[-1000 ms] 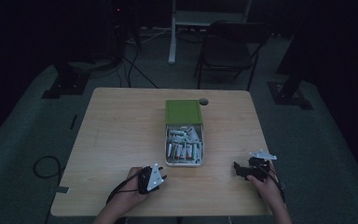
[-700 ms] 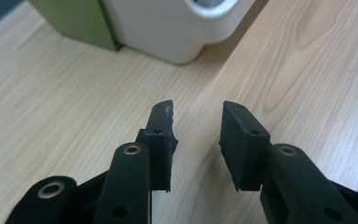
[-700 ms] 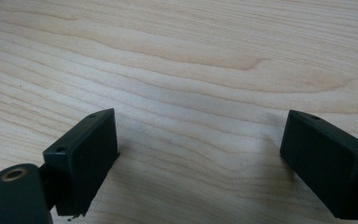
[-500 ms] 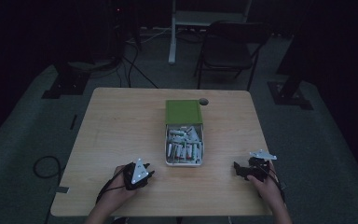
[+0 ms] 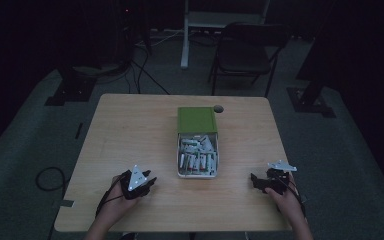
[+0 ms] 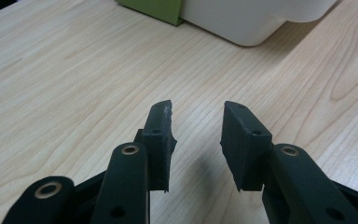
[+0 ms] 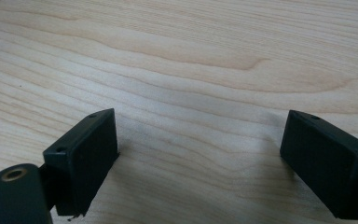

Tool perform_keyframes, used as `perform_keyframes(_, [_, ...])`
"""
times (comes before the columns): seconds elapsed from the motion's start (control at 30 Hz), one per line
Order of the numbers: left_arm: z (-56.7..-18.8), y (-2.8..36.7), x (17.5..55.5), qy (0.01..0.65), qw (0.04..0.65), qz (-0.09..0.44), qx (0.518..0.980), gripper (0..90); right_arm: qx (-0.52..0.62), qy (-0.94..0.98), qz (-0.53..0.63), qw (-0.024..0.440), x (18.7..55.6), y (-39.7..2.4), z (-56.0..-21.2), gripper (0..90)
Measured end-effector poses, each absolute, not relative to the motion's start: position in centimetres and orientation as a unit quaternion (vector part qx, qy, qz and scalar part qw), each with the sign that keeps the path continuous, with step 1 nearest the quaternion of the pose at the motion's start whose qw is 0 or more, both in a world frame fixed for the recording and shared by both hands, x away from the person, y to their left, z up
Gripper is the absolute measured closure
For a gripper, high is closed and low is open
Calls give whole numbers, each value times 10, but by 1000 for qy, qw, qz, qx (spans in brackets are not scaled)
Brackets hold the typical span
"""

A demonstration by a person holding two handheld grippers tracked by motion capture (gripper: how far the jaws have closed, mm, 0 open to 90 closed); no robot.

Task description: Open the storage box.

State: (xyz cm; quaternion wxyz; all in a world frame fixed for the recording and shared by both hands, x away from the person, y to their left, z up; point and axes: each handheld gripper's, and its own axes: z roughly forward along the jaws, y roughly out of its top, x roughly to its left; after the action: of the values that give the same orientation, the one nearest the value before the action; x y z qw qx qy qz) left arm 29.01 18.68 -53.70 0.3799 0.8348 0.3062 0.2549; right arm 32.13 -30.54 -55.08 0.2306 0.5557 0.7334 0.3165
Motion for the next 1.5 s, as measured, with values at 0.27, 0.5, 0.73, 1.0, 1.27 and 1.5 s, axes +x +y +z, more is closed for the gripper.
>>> perform_keyframes(0.27, [-536, 201, 293, 338, 397, 253, 815, 607, 556, 733, 317, 231, 321, -305, -551, 105])
perform_keyframes(0.5, [-536, 215, 295, 367, 408, 252, 797, 567, 556, 733, 317, 231, 321, -305, -551, 105])
perform_keyframes(0.73, [-535, 223, 295, 390, 407, 254, 786, 419, 556, 733, 317, 231, 321, -305, -551, 105])
perform_keyframes(1.0, [-536, 230, 297, 425, 414, 248, 766, 242, 555, 733, 317, 231, 321, -306, -551, 105])
perform_keyframes(1.27, [-538, 241, 297, 452, 394, 250, 760, 136, 556, 734, 317, 231, 321, -306, -551, 105])
perform_keyframes(1.5, [-538, 253, 297, 500, 382, 254, 735, 124, 556, 734, 316, 230, 321, -306, -551, 105])
